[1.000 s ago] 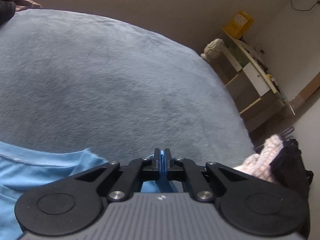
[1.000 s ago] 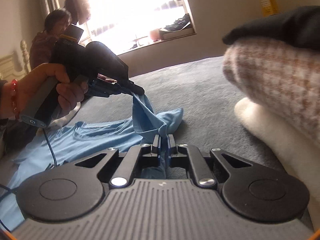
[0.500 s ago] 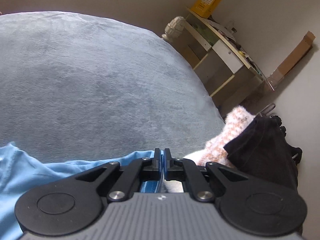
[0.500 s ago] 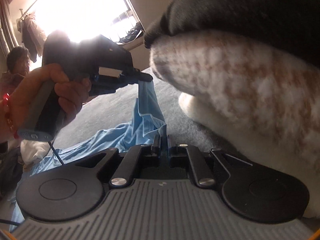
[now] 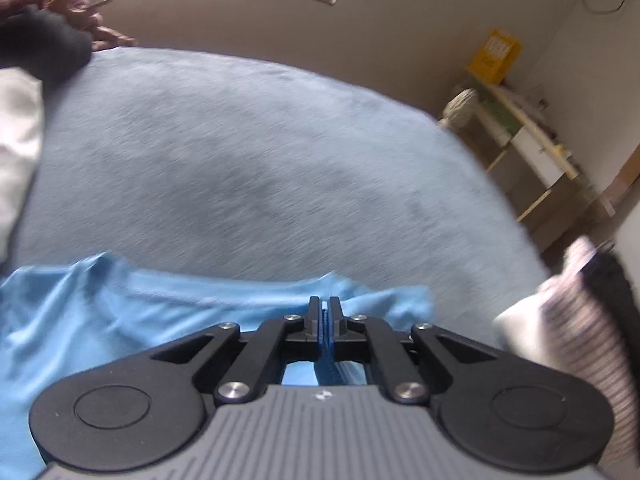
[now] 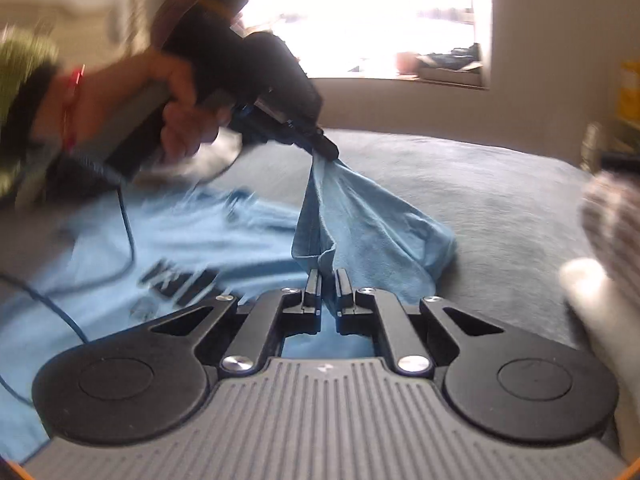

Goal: Fold clothes

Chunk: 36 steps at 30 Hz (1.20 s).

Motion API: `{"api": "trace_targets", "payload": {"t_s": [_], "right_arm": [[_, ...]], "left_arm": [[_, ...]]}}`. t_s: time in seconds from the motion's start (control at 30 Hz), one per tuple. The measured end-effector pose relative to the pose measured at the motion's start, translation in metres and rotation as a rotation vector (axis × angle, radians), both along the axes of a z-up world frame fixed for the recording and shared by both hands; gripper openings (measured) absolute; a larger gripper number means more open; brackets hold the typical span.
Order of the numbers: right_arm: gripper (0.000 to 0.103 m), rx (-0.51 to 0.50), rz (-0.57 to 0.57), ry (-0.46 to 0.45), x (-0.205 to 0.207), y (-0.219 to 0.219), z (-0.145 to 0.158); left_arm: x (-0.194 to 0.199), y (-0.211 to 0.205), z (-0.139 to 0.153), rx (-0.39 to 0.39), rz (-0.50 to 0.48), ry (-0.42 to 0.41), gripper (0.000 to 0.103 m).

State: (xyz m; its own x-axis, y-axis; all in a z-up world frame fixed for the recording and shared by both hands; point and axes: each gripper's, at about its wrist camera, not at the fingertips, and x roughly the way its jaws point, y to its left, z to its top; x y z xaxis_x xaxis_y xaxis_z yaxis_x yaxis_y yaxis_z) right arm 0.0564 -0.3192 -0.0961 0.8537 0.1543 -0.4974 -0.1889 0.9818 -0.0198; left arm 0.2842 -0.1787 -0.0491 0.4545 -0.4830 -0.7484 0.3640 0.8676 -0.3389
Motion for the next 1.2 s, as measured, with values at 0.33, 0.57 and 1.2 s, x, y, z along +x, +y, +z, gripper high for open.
{"api": "trace_targets", "payload": {"t_s": [0.33, 0.57, 1.2], "right_arm": [[0.005, -0.09, 0.058, 0.097, -0.001, 0.04, -0.019], [0.009, -0.074, 0.079, 0.147, -0.006, 0.042, -0.028], [0.027, -0.272, -0.003, 0.139, -0.017, -0.004, -0.023]], "left_arm": [[-0.017, 0.038, -0.043, 0.078, 0.058, -0.052, 0.003], [-0.026, 0.034, -0.051, 0.178, -0.003, -0.084, 0.019], [-0.186, -0.027, -0.049, 0.41, -0.703, -0.457, 0.043]]}}
